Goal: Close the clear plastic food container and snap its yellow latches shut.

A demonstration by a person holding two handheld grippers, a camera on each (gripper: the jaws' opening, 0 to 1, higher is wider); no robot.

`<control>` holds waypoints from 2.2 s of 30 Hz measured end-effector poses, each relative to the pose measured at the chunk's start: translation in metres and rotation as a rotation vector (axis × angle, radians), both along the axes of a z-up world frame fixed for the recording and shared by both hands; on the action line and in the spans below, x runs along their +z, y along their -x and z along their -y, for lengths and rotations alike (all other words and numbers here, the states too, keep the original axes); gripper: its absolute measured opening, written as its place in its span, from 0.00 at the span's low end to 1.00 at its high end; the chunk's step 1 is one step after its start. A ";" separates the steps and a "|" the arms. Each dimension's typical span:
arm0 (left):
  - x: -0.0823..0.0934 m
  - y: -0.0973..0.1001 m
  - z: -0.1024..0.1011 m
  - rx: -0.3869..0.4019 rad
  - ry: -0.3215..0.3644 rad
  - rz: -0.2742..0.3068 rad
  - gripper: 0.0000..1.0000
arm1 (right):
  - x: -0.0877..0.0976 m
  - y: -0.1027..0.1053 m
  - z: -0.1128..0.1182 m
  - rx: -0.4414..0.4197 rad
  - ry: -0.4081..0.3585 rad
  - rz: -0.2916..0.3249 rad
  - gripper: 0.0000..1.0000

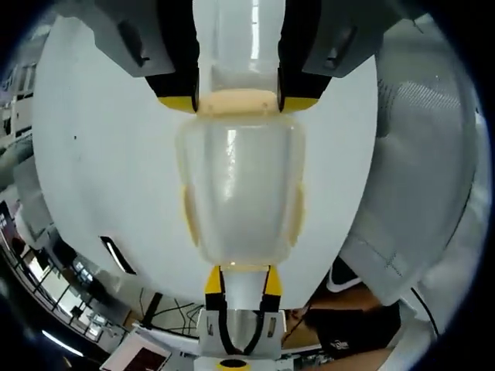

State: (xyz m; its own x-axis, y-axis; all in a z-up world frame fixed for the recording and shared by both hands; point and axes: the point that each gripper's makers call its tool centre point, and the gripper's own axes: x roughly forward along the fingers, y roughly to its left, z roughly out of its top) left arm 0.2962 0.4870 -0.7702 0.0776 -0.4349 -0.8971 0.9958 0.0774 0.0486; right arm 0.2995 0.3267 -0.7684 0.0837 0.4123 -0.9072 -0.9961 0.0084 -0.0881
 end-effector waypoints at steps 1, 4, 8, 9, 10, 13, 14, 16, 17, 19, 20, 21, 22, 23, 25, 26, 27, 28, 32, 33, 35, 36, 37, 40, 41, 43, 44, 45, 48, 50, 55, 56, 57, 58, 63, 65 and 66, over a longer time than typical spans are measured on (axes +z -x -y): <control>0.003 0.000 0.003 0.000 0.004 0.011 0.33 | 0.002 0.000 0.004 -0.004 -0.005 0.002 0.36; 0.009 0.001 0.014 0.010 0.011 0.009 0.33 | 0.006 0.001 0.015 -0.006 -0.012 0.008 0.36; 0.012 0.006 0.036 0.015 0.003 0.008 0.33 | 0.010 0.004 0.037 -0.006 -0.020 0.007 0.35; 0.013 0.007 0.043 0.020 0.007 0.005 0.33 | 0.009 0.004 0.044 -0.003 -0.016 0.015 0.35; 0.014 0.008 0.049 0.022 0.013 0.001 0.33 | 0.009 0.005 0.049 -0.002 -0.011 0.020 0.35; 0.014 0.007 0.067 0.020 0.011 0.000 0.33 | 0.012 0.005 0.071 -0.012 -0.023 0.024 0.35; 0.014 0.008 0.074 0.017 0.006 0.000 0.33 | 0.012 0.006 0.076 -0.013 -0.028 0.021 0.35; 0.014 0.009 0.088 0.018 0.010 -0.009 0.33 | 0.011 0.007 0.089 -0.013 -0.029 0.019 0.35; 0.014 0.010 0.094 0.018 0.012 -0.010 0.33 | 0.010 0.008 0.095 -0.013 -0.025 0.018 0.35; 0.013 0.011 0.108 0.014 0.007 -0.013 0.33 | 0.009 0.009 0.105 -0.015 -0.023 0.016 0.35; 0.011 0.010 0.115 0.010 -0.001 -0.014 0.33 | 0.008 0.009 0.113 -0.018 -0.026 0.014 0.35; 0.011 0.010 0.118 0.009 -0.003 -0.013 0.33 | 0.007 0.010 0.120 -0.021 -0.031 0.011 0.35; 0.010 0.010 0.124 0.004 -0.004 -0.007 0.33 | 0.006 0.010 0.125 -0.026 -0.033 0.011 0.35; 0.010 0.009 0.129 0.003 -0.003 -0.004 0.33 | 0.005 0.010 0.131 -0.029 -0.034 0.011 0.35; 0.009 0.009 0.141 0.003 -0.001 -0.016 0.33 | 0.005 0.011 0.142 -0.032 -0.038 0.009 0.35; 0.008 0.009 0.146 0.003 -0.001 -0.018 0.33 | 0.004 0.011 0.149 -0.033 -0.036 0.010 0.35; 0.006 0.009 0.153 0.001 -0.004 -0.022 0.33 | 0.004 0.011 0.154 -0.034 -0.035 0.007 0.35; 0.005 0.009 0.158 0.000 -0.007 -0.028 0.33 | 0.004 0.012 0.161 -0.035 -0.031 0.003 0.35; 0.002 0.010 0.177 -0.005 -0.023 -0.039 0.33 | 0.000 0.012 0.177 -0.039 -0.017 0.001 0.35; 0.001 0.009 0.185 -0.010 -0.029 -0.041 0.33 | -0.001 0.013 0.183 -0.042 -0.017 -0.002 0.35; -0.001 0.009 0.192 -0.013 -0.031 -0.042 0.33 | -0.003 0.012 0.193 -0.048 -0.018 -0.004 0.35; -0.001 0.008 0.197 -0.018 -0.033 -0.039 0.33 | -0.004 0.011 0.198 -0.051 -0.019 -0.005 0.35; -0.002 0.007 0.200 -0.019 -0.034 -0.038 0.33 | -0.004 0.011 0.201 -0.052 -0.018 -0.004 0.35; -0.006 0.004 0.209 -0.020 -0.051 -0.040 0.33 | -0.005 0.008 0.208 -0.053 -0.026 -0.005 0.35; -0.006 0.004 0.210 -0.020 -0.052 -0.040 0.33 | -0.006 0.007 0.211 -0.053 -0.028 -0.006 0.35; -0.007 0.003 0.214 -0.015 -0.054 -0.048 0.33 | -0.009 0.006 0.216 -0.049 -0.027 -0.010 0.36; -0.008 0.003 0.216 -0.015 -0.057 -0.048 0.33 | -0.009 0.006 0.217 -0.050 -0.027 -0.013 0.36; -0.009 0.004 0.217 -0.014 -0.059 -0.048 0.33 | -0.010 0.006 0.218 -0.048 -0.030 -0.013 0.36; -0.013 0.004 0.218 -0.019 -0.078 -0.046 0.33 | -0.014 0.007 0.219 -0.049 -0.052 -0.022 0.35; -0.013 0.002 0.216 -0.012 -0.094 -0.050 0.33 | -0.013 0.007 0.217 -0.049 -0.064 -0.015 0.35; -0.013 0.002 0.212 -0.017 -0.122 -0.051 0.33 | -0.012 0.007 0.214 -0.053 -0.069 -0.017 0.36; -0.013 0.001 0.211 -0.019 -0.125 -0.049 0.33 | -0.011 0.008 0.213 -0.054 -0.069 -0.014 0.36; -0.012 0.001 0.211 -0.022 -0.128 -0.047 0.33 | -0.010 0.009 0.212 -0.054 -0.072 -0.014 0.36; -0.013 0.002 0.210 -0.024 -0.132 -0.049 0.33 | -0.010 0.010 0.212 -0.056 -0.075 -0.015 0.36; -0.013 0.003 0.208 -0.034 -0.142 -0.046 0.33 | -0.007 0.013 0.210 -0.067 -0.100 -0.017 0.36; -0.013 0.002 0.209 -0.031 -0.138 -0.048 0.33 | -0.010 0.012 0.212 -0.076 -0.098 -0.023 0.36; -0.014 0.003 0.210 -0.035 -0.137 -0.051 0.33 | -0.014 0.014 0.213 -0.083 -0.090 -0.035 0.36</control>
State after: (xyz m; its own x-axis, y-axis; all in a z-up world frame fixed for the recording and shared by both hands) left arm 0.2936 0.2770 -0.7842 0.0179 -0.3099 -0.9506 0.9992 0.0391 0.0061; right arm 0.2856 0.1142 -0.7822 0.0897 0.4849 -0.8699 -0.9941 0.0970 -0.0485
